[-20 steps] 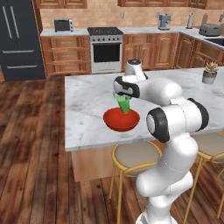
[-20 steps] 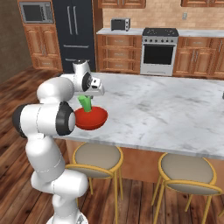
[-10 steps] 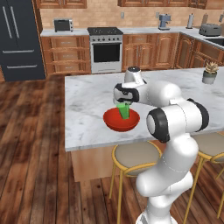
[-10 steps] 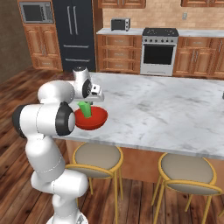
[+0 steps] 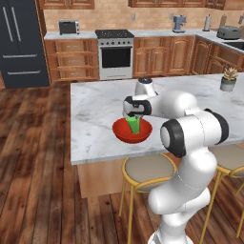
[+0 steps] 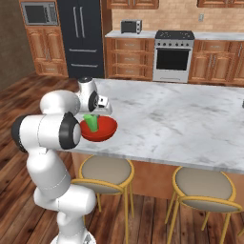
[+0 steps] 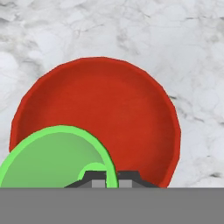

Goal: Place the cup inside the bowl on the dining table and move the bowl to any counter.

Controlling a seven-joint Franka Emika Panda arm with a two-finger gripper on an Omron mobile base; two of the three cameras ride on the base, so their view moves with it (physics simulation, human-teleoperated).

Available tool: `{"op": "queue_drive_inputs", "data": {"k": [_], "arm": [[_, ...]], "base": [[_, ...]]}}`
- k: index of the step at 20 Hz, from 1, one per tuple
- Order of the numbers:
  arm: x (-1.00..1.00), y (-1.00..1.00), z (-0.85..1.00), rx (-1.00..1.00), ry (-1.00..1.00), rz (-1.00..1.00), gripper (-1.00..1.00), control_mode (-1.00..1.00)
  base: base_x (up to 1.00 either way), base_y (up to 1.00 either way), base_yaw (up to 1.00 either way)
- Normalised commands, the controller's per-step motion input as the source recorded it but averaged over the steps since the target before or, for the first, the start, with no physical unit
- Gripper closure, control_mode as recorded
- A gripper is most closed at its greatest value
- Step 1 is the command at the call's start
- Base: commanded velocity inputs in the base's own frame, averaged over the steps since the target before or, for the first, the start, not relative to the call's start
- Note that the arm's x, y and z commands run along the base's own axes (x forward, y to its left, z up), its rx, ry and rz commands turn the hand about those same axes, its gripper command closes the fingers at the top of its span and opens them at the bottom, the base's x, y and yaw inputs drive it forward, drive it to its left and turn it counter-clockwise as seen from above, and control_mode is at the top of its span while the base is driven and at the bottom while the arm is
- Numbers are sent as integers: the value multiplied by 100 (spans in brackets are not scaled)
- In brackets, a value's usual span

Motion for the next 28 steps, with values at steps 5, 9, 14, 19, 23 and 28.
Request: {"op": "queue_drive_inputs", "data": {"k": [5, 9, 14, 19, 23, 28], "arm": [[-1, 0, 0, 2, 0, 0, 100, -100], [0, 0, 0, 0, 0, 0, 100, -100], [0, 0, -9, 2, 0, 0, 100, -100], [0, 0, -11, 4, 0, 0, 100, -100], [0, 0, -1, 2, 0, 0, 100, -100], [0, 0, -13, 0, -2, 0, 100, -100]], "base": [[0, 0, 0], [0, 0, 0], [0, 0, 0], [0, 0, 0], [0, 0, 0], [0, 0, 0]]}}
